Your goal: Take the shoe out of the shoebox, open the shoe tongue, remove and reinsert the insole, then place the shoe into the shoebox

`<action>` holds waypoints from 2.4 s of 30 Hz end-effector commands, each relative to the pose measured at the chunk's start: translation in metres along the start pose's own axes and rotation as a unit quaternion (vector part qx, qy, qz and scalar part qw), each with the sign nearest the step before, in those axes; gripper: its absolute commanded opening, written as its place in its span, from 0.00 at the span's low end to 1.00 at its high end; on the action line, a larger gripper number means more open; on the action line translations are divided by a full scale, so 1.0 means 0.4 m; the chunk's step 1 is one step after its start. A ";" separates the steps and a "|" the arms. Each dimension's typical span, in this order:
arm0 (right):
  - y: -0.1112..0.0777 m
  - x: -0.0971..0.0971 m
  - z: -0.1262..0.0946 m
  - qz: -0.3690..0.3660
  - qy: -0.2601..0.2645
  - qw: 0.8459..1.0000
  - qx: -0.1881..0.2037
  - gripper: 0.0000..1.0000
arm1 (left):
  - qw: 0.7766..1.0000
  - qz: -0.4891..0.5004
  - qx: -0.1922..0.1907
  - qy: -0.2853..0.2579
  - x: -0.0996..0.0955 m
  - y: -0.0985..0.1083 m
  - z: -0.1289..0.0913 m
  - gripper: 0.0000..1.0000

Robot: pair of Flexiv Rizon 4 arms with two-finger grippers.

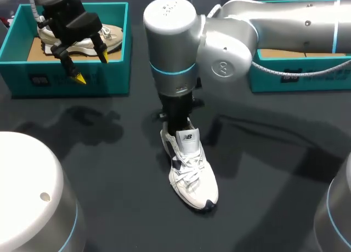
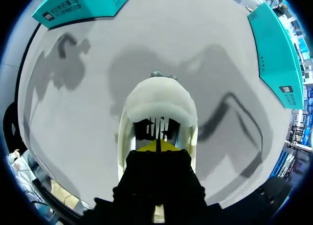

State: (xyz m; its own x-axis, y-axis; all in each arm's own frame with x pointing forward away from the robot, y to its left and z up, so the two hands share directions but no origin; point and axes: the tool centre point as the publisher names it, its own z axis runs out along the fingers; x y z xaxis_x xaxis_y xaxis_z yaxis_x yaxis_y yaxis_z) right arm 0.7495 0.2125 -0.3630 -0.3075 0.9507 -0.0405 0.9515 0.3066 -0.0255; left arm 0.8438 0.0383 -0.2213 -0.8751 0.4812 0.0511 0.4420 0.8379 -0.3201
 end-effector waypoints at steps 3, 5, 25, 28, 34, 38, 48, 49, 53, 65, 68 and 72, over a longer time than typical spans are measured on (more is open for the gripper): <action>-0.008 -0.015 -0.017 -0.005 0.007 0.999 0.033 0.00 | 1.000 0.000 -0.001 0.001 -0.001 0.001 0.001 1.00; -0.020 -0.017 -0.021 -0.010 0.013 0.999 0.037 0.00 | 1.000 0.000 -0.001 0.001 -0.001 0.001 0.001 1.00; -0.087 0.028 -0.057 -0.014 0.002 0.996 0.092 0.39 | 1.000 0.000 -0.001 0.001 -0.001 0.001 0.001 1.00; -0.091 0.029 -0.062 -0.016 -0.002 0.995 0.095 0.44 | 1.000 0.000 -0.001 0.001 -0.001 0.001 0.001 1.00; -0.096 0.024 -0.063 -0.020 -0.002 0.994 0.103 0.64 | 1.000 0.000 -0.001 0.001 -0.001 0.001 0.001 1.00; -0.098 0.023 -0.063 -0.021 -0.002 0.994 0.105 0.89 | 1.000 0.000 -0.001 0.001 -0.001 0.001 0.001 1.00; -0.113 0.010 -0.071 -0.015 -0.003 0.994 0.107 1.00 | 1.000 0.000 -0.001 0.001 -0.001 0.001 0.001 1.00; -0.115 0.008 -0.072 -0.014 -0.004 0.994 0.107 1.00 | 1.000 0.000 -0.001 0.001 -0.001 0.001 0.001 1.00; -0.122 0.004 -0.081 -0.011 -0.002 0.995 0.100 1.00 | 1.000 0.000 -0.001 0.001 -0.001 0.001 0.001 1.00; -0.136 0.001 -0.099 -0.018 0.008 0.997 0.071 1.00 | 1.000 0.000 -0.001 0.001 -0.001 0.001 0.001 1.00; -0.144 0.000 -0.102 -0.017 0.010 0.998 0.063 1.00 | 1.000 0.000 -0.001 0.001 -0.001 0.001 0.001 1.00; -0.158 0.000 -0.103 -0.012 0.012 0.998 0.056 1.00 | 1.000 0.000 -0.001 0.001 -0.001 0.001 0.001 1.00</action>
State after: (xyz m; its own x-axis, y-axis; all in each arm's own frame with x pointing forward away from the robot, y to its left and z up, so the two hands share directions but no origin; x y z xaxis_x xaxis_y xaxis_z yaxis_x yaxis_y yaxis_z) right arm 0.6966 0.2019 -0.3210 -0.3332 0.9425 -0.0235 0.9318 0.3254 -0.1607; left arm 0.8438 0.0382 -0.2213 -0.8751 0.4812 0.0512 0.4420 0.8380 -0.3201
